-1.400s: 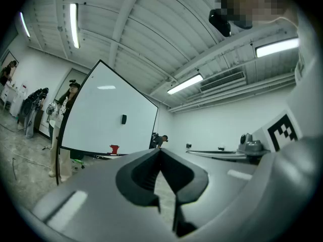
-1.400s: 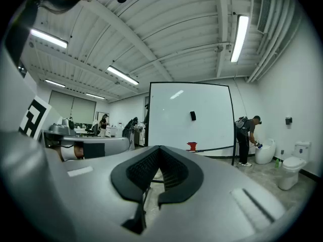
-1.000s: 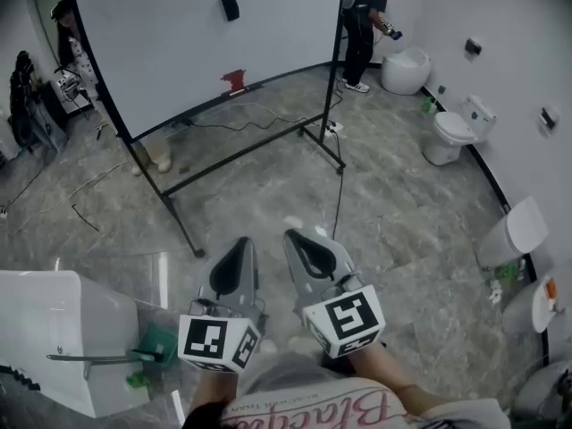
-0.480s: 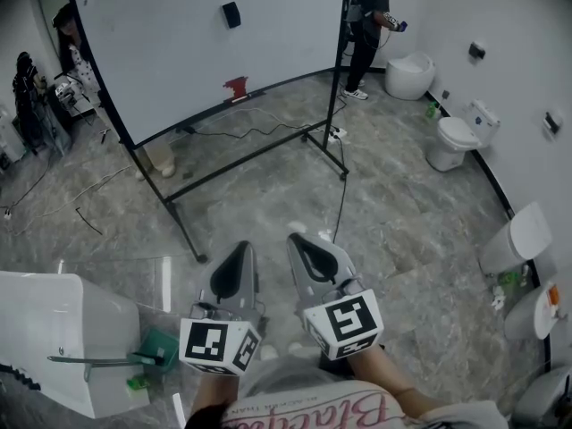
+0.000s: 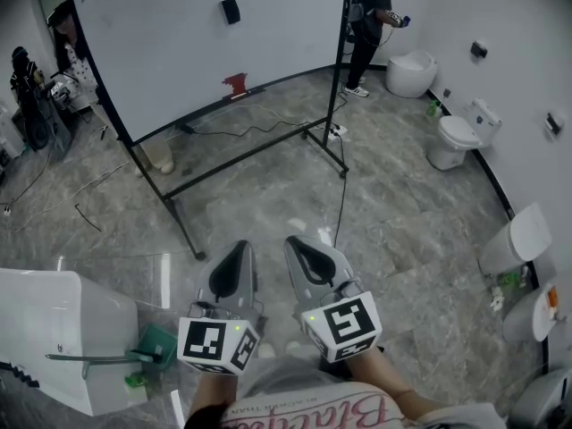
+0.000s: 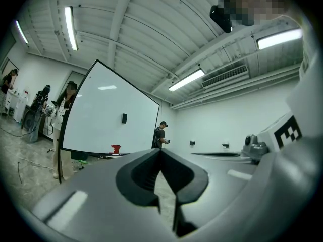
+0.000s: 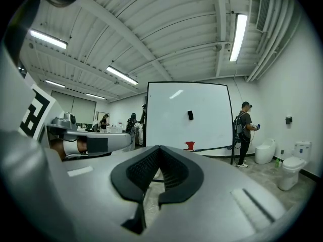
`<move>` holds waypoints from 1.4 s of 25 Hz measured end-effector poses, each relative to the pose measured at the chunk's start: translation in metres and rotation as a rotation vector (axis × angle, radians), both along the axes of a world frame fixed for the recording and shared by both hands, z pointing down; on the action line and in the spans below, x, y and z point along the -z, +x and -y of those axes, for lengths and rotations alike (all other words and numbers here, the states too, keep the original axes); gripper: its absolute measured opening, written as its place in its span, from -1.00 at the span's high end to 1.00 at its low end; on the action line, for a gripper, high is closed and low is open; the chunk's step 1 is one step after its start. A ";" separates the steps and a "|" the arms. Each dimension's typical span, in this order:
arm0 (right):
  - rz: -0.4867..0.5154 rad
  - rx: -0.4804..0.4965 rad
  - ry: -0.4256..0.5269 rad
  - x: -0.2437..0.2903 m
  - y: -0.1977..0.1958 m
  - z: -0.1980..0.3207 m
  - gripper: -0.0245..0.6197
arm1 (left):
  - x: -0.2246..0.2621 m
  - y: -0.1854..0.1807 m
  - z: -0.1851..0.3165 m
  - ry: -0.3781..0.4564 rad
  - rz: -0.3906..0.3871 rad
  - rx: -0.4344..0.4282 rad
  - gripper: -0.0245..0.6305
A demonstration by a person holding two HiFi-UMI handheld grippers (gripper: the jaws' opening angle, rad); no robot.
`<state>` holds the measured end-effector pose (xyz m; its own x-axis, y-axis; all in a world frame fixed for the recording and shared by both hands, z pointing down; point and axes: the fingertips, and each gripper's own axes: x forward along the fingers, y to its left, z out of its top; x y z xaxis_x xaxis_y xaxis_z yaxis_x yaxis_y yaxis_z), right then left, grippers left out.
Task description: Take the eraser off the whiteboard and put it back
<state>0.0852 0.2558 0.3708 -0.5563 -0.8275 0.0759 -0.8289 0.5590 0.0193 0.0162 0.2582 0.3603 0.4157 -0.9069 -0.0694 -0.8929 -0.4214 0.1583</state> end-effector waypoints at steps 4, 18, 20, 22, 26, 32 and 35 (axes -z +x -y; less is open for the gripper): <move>-0.007 0.038 0.014 0.003 -0.003 0.001 0.92 | -0.002 -0.001 0.005 0.002 0.002 0.030 0.93; -0.011 0.065 -0.030 -0.012 -0.009 0.070 0.92 | -0.014 -0.014 0.074 -0.021 -0.012 0.062 0.93; -0.014 0.067 -0.023 -0.010 -0.013 0.089 0.92 | -0.011 -0.016 0.095 -0.014 -0.011 0.055 0.93; -0.011 0.066 -0.017 -0.007 -0.019 0.112 0.92 | -0.008 -0.021 0.118 -0.005 -0.013 0.045 0.93; -0.012 0.054 -0.003 -0.001 -0.034 0.162 0.92 | 0.000 -0.034 0.171 0.013 -0.009 0.030 0.93; -0.017 0.051 0.020 0.014 -0.063 0.244 0.92 | 0.014 -0.059 0.253 0.028 -0.003 0.005 0.93; -0.018 0.049 0.035 0.023 -0.079 0.283 0.92 | 0.019 -0.071 0.291 0.027 0.003 -0.013 0.93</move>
